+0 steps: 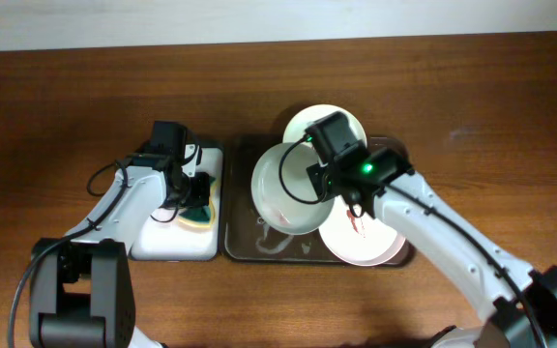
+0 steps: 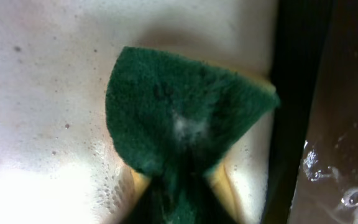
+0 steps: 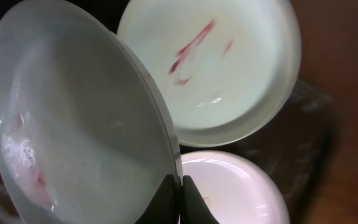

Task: Clean dirty plates on tray and stack at the side
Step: 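Return the sponge to the white tray with the left gripper, then lift the cleaned plate with the right gripper and set it right of the tray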

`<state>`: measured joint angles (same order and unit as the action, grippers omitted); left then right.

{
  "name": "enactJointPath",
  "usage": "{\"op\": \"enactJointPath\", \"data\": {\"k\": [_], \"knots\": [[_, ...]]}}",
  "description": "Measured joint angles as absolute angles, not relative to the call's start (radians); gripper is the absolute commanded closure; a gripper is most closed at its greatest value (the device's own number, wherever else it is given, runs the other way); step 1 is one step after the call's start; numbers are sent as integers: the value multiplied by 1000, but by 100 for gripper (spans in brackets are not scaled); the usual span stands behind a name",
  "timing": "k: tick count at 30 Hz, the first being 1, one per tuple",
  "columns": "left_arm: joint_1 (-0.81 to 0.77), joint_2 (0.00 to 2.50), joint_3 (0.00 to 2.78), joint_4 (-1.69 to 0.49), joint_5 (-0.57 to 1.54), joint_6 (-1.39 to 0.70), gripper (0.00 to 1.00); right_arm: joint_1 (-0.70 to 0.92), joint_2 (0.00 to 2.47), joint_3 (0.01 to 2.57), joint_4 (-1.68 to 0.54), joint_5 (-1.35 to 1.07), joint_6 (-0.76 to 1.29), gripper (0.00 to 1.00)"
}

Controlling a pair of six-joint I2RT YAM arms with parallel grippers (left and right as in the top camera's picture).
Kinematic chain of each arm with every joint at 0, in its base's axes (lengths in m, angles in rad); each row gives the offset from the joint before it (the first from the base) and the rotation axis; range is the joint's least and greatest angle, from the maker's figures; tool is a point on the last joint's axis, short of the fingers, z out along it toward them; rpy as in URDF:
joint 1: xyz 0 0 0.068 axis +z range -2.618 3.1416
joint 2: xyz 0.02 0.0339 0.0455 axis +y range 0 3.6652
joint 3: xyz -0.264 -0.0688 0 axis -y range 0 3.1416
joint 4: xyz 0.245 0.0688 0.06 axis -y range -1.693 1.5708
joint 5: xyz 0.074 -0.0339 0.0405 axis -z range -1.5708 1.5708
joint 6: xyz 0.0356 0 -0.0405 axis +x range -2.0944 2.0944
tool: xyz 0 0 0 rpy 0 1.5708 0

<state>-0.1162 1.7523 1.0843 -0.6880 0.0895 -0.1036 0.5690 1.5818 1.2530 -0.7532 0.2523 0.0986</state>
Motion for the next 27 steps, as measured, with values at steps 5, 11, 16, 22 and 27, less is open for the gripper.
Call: {"op": "enactJointPath", "data": {"k": [5,11,16,22,27], "knots": [[-116,1753,1084,-687,86,-97,27,736,1568,1259,-691,571,43,96],[-116,1753,1084,-687,86,-97,25,862,1568,1259,-638,815,27,96],[-116,1753,1084,-686,86,-97,25,869,1568,1259,-630,877,25,96],[-116,1754,1084,-683,86,-97,24,869,1568,1259,-627,894,25,96],[-116,1754,1084,-668,86,-97,22,872,1568,1259,-603,925,23,96]]}}
